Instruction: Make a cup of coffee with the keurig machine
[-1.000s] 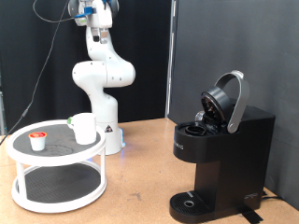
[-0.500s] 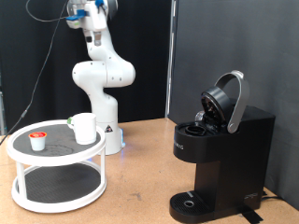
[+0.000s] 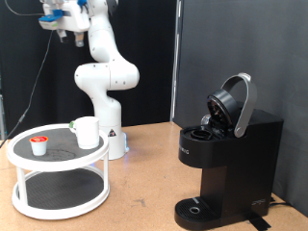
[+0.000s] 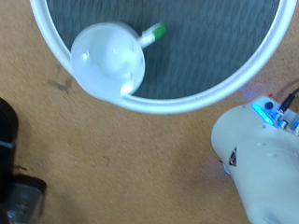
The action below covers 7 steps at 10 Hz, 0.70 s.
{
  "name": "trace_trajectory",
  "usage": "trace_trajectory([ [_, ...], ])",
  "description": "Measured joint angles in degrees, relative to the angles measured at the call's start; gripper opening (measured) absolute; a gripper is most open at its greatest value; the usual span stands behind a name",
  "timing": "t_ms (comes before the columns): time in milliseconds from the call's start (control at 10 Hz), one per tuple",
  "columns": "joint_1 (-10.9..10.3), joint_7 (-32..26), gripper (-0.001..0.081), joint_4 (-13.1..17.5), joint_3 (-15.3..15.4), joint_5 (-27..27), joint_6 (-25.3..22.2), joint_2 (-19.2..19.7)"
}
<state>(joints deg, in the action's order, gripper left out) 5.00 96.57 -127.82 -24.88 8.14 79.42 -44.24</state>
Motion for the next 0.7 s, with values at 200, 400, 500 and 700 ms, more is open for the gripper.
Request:
trace_trajectory([
  [200,2.02,4.31,0.0734,0.57,-0.90,0.48,3.90,0.78],
  [400,3.83,8.97,0.0734,0.54,-0.90,0.49,6.33,1.49],
  [500,4.32,10.41,0.0734,0.50,-0.90,0.55,7.16,2.11],
  [700,4.63,10.98,0.0734,0.43,-0.91,0.74,7.42,3.40],
])
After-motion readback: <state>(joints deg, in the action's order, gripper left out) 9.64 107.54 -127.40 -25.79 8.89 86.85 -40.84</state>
